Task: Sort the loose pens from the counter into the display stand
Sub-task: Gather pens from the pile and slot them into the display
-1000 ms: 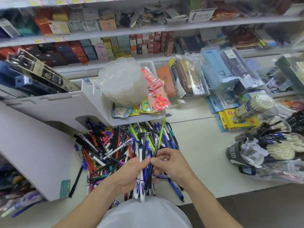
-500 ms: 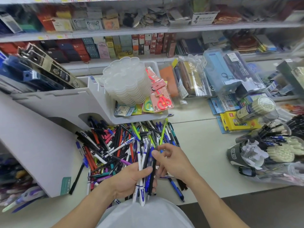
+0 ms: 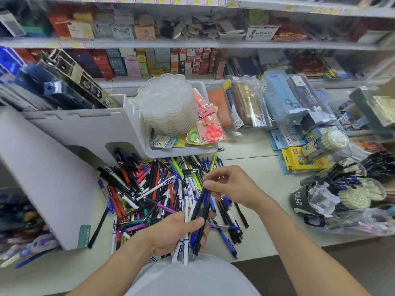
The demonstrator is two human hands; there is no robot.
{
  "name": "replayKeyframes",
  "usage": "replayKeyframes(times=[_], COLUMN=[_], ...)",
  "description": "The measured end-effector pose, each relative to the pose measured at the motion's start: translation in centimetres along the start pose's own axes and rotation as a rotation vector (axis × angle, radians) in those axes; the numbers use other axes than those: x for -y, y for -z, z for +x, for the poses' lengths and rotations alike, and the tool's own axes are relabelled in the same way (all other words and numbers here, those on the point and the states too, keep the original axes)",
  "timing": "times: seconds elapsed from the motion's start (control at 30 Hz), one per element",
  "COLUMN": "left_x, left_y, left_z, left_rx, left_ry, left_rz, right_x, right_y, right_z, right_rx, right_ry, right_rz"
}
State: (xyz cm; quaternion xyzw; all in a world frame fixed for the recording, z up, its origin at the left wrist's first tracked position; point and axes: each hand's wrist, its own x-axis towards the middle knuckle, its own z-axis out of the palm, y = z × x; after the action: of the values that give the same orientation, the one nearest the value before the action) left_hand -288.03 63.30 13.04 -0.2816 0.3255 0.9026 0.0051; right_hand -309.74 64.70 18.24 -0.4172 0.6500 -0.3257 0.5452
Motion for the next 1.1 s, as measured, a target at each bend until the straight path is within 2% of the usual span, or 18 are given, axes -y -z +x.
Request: replayKeyframes(times=[0.1, 0.27, 0.4, 0.63, 0.8, 0.93, 1.1], left_x=[0.0, -0.1, 0.1, 0.7, 0.9, 0.8, -0.1], left_y=[0.0, 0.3, 0.5, 1.7, 2.2, 3.3, 4.6], left_z=[-0.4, -1.2, -2.3, -4.3, -5.9, -7.5, -10.3], left_rx=[-0.027, -0.021, -0.055, -0.126, -0.218, -0.3, -0.324], left_ry=[-0.008, -0.018, -0.049, -0.071, -0.157, -0.232, -0.272], left_rz=[0.031, 0.083, 0.059, 0.046, 0.059, 0.004, -0.032], right_x=[0.8, 1.7, 2.3, 2.9, 2.9, 3.5, 4.5], right_y=[0.7, -0.7, -1.7, -3.0, -4.5, -5.4, -6.0], right_z=[0.1, -0.1, -0.4, -1.6, -1.6, -1.4, -1.8], right_rx=[0.045, 0.133, 0.11, 0.028, -0.073, -0.178, -0.292], right_ry=[-0.022, -0.043, -0.055, -0.089, -0.081, -0.03, 0.041], right_rz=[0.031, -0.204, -0.141, -0.055, 0.015, 0.094, 0.236])
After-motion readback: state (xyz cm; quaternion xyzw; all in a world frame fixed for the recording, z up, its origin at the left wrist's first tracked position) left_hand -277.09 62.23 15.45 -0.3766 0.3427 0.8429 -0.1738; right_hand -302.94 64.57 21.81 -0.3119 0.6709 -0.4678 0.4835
